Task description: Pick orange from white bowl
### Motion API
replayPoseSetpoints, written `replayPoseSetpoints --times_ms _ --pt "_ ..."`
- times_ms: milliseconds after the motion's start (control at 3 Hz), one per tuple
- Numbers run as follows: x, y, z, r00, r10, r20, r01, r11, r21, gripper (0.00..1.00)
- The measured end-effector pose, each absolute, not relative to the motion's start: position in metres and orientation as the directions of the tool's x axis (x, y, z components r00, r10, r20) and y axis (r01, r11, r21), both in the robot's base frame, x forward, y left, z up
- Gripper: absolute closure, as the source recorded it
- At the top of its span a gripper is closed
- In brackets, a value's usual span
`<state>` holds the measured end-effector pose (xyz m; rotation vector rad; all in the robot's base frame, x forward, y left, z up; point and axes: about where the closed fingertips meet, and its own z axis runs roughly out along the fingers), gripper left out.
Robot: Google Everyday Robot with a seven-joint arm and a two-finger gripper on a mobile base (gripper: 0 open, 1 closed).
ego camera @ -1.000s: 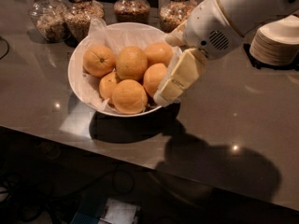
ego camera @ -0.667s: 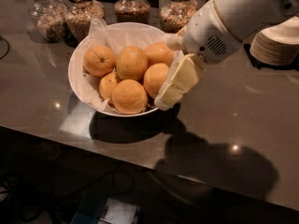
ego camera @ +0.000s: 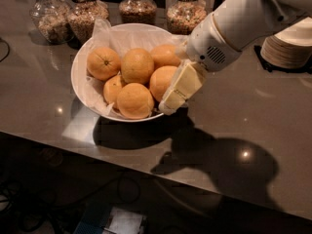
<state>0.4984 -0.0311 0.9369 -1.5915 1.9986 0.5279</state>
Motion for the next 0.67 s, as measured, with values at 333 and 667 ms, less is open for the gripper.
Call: replayPoseSetpoints --times_ms 333,667 --pt "0.506 -0.035 0.919 -0.208 -0.768 -0.606 -0.966 0.258 0.004 0.00" --pt "0.503 -0.037 0.900 -0.240 -0.778 -0.581 -0.963 0.268 0.038 0.00"
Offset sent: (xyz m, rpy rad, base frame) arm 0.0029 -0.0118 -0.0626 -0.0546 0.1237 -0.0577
